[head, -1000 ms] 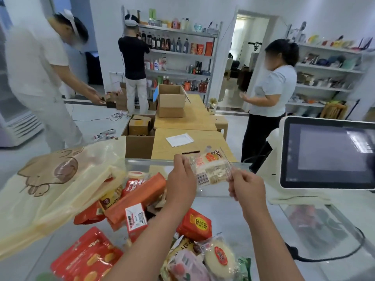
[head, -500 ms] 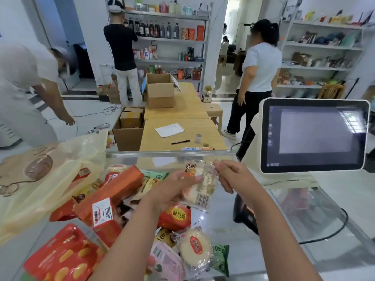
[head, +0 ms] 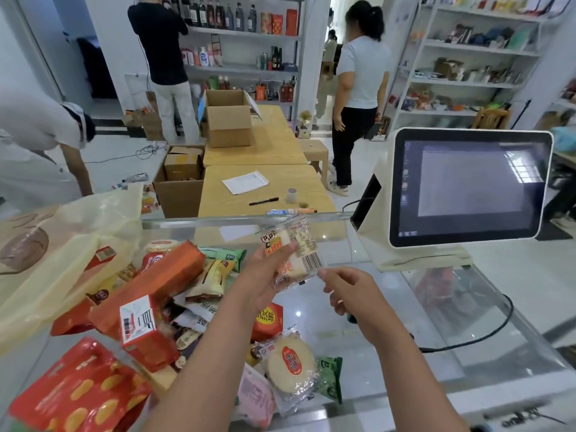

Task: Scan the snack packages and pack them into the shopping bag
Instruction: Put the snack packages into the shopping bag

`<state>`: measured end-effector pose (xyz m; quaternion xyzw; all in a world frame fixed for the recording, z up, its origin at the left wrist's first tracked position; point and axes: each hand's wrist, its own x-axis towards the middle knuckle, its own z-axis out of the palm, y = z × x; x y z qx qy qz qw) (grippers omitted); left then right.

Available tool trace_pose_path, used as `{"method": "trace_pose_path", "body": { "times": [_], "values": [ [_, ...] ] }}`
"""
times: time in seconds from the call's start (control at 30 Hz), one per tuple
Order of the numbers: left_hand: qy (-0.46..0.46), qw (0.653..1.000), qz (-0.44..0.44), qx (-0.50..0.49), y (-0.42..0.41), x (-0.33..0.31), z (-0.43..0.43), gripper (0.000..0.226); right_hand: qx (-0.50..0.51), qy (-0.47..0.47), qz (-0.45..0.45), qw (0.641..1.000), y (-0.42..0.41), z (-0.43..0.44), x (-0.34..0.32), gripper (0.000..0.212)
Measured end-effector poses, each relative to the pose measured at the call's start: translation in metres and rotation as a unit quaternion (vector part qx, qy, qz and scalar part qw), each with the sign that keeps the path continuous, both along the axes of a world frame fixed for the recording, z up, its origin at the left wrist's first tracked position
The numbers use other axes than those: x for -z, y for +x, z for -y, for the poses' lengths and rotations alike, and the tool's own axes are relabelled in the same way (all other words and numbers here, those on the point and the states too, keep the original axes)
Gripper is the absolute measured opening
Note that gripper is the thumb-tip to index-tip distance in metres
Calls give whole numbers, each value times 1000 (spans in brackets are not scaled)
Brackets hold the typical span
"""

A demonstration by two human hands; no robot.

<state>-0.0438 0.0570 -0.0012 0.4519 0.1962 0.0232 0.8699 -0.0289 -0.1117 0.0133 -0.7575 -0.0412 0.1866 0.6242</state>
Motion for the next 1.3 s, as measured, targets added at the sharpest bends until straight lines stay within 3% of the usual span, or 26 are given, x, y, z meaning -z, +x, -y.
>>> {"method": "trace_pose_path", "body": {
  "times": [0.2,0.37,0.6,0.7,0.83,0.87,0.93,1.0,1.13,1.3],
  "values": [
    [-22,1000,10,-14,11,13,10,24,22,63,-2,998,6,2,8,18],
    [5,999,-19,-35,22,26,18,27,25,82,-59,995,12,9,19,15],
    [37,998,-44,-28,42,45,37,20,51,1,-43,998,34,42,43,13],
    [32,997,-49,-46,50,52,41,21,111,-167,51,978,42,64,61,6],
    [45,996,-60,-53,56,63,50,34,13,-408,73,910,45,80,88,70],
    [41,996,-62,-54,57,65,54,30,-12,-450,74,890,45,79,93,74],
    [32,996,-66,-56,57,66,62,18,-39,-503,104,857,42,74,103,63],
    [26,996,-69,-60,60,69,65,15,-29,-493,144,858,41,71,110,43],
    [47,992,-79,-81,63,69,64,26,12,-397,144,906,42,81,105,18],
    [63,988,-92,-104,65,74,61,39,44,-313,128,940,40,99,75,17]
  ]
}}
